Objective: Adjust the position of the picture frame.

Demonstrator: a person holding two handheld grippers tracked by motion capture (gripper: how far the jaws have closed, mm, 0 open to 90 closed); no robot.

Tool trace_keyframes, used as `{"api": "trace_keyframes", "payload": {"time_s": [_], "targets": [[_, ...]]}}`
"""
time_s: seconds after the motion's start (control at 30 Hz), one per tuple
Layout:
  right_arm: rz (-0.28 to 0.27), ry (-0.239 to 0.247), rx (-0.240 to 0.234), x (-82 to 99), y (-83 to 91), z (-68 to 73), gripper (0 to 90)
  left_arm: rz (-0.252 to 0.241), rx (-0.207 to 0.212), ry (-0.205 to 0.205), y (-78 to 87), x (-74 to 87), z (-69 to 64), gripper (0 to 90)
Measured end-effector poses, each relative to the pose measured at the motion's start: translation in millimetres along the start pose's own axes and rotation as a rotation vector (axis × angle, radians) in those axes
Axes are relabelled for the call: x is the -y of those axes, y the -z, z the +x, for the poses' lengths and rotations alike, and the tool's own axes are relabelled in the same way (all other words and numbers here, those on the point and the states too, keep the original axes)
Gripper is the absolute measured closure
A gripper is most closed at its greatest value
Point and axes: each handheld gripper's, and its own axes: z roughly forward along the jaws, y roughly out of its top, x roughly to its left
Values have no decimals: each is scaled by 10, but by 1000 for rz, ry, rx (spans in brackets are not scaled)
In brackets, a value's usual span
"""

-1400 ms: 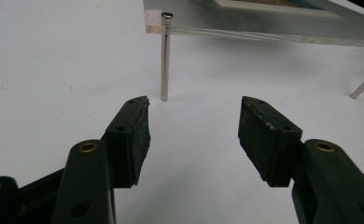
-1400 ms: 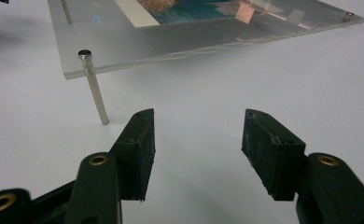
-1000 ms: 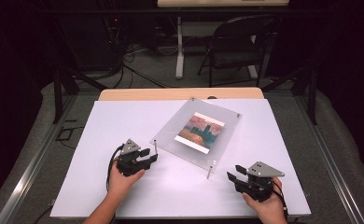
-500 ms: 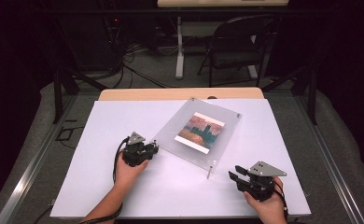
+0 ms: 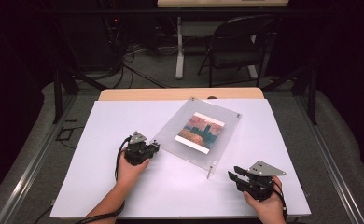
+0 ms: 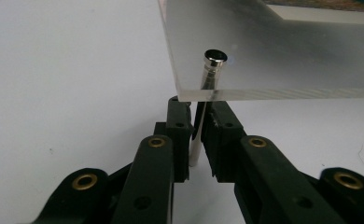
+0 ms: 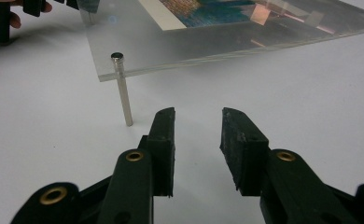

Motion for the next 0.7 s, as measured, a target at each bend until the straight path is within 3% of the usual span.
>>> {"api": "trace_keyframes", "payload": {"time_s": [0.43, 0.7], "targets": [[5, -5, -12, -4, -15, 15, 664, -3, -9, -25, -11, 4, -22, 848], [17, -12, -40, -13, -67, 70, 678, 10, 14, 13, 16, -38, -10, 848]]}}
